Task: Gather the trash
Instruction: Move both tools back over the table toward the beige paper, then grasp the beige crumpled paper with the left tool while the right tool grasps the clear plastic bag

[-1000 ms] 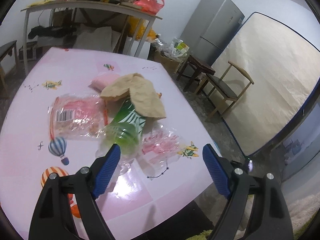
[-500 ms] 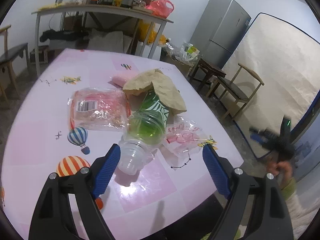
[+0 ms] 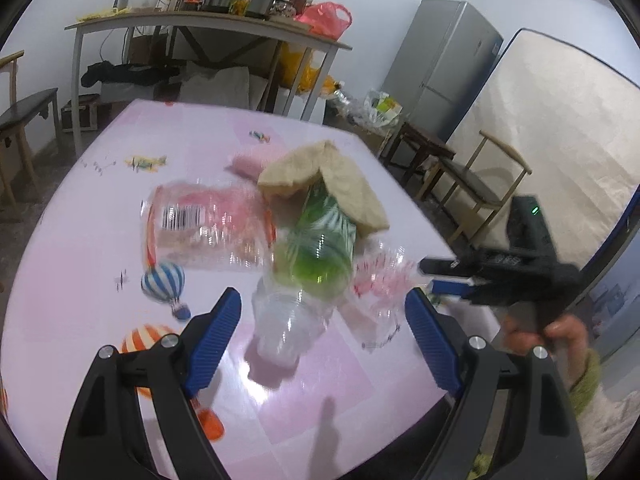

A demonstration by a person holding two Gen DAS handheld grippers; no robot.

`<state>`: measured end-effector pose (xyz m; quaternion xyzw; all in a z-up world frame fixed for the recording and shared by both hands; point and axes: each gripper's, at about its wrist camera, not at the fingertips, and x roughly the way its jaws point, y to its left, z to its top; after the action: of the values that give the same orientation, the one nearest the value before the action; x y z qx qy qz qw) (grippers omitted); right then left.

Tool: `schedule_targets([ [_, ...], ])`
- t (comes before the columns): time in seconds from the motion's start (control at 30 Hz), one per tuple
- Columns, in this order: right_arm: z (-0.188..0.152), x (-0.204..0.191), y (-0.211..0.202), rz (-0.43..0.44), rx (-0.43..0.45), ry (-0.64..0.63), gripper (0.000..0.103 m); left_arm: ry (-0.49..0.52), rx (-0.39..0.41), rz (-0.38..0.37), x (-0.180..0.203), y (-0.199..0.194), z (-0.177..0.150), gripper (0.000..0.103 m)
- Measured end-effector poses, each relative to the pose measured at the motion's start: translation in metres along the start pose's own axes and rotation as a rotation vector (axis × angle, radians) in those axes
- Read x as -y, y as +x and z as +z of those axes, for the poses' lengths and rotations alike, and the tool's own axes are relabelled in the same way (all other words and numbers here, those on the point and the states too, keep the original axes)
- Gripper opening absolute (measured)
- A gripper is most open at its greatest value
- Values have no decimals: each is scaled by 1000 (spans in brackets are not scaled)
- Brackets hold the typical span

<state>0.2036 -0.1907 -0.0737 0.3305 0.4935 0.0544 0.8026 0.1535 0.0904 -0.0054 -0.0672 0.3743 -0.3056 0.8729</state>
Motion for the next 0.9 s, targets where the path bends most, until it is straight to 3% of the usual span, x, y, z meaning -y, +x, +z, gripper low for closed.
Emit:
schedule_targets([
  [0.13, 2, -19, 10, -90, 13, -69, 60, 13, -4, -30, -2, 3, 25, 82],
  [0.27, -1, -34, 21, -200, 28, -158, 50, 91, -13, -50, 8, 14, 62, 82],
  [0.43, -4, -42, 26, -274, 41, -235, 36, 215, -100, -62, 24, 61, 109, 82],
  [0.53, -6, -44, 26, -287, 50, -258, 28, 282, -171, -29, 34, 99, 125, 82],
  [0.67, -10, -38, 22, -289, 64, -256, 16, 346, -205, 44, 41, 138, 134, 82],
  [0.77, -12, -31, 16, -289, 70, -256, 13, 362, -248, 56, 42, 161, 135, 81],
  [0.9, -12, -19, 7, -300, 81, -253, 12, 349, -303, 80, 36, 182, 132, 70],
])
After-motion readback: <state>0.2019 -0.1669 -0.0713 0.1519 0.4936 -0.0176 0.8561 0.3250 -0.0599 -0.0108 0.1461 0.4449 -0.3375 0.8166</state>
